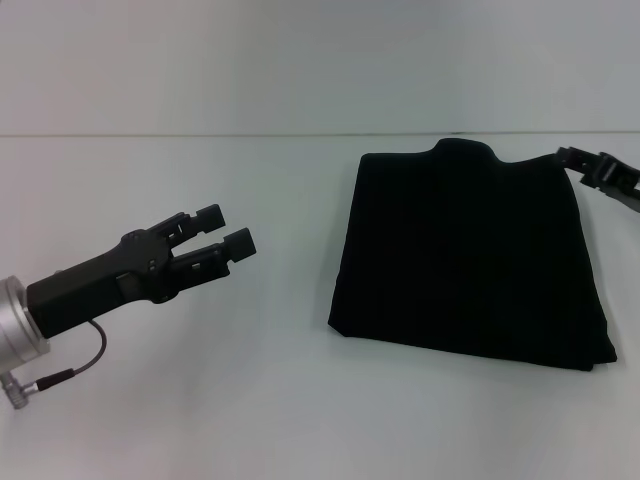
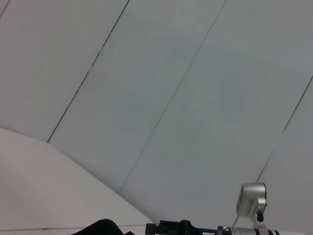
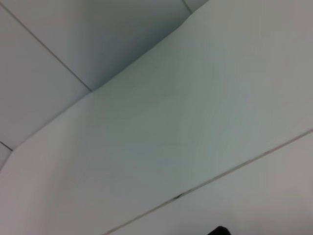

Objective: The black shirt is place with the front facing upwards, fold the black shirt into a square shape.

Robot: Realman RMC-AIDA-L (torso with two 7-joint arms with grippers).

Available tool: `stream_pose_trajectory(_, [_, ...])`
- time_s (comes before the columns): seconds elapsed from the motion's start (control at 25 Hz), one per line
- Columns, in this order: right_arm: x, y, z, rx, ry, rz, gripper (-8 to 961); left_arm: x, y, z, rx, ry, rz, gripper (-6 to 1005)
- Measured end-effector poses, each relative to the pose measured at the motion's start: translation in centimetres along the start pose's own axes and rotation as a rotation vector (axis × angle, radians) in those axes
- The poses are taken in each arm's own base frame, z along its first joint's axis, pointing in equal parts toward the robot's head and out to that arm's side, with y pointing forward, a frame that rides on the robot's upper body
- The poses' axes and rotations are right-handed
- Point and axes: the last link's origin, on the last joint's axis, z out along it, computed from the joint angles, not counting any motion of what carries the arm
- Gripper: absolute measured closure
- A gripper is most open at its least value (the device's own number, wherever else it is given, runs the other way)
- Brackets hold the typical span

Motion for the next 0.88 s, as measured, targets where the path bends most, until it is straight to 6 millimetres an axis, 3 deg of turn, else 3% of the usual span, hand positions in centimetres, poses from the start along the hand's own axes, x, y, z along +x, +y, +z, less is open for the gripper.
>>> stream_pose_trajectory(0.72, [1.0,1.0,0.9,0.009,0.032,-0.075,319,-0.1,0.1,-0.2,-0.002,-0.002,-0.021,51])
stream_pose_trajectory(0.8, [1.0,1.0,0.9,0.008,0.034,-0.077,537,-0.1,0.1,-0.2,-0.003,-0.002,-0.023,51])
stream_pose_trajectory(0.88, [1.1,1.0,0.9,0.008,0.035,-0.075,618,-0.1,0.1,-0.2,-0.003,-0.002,-0.024,51])
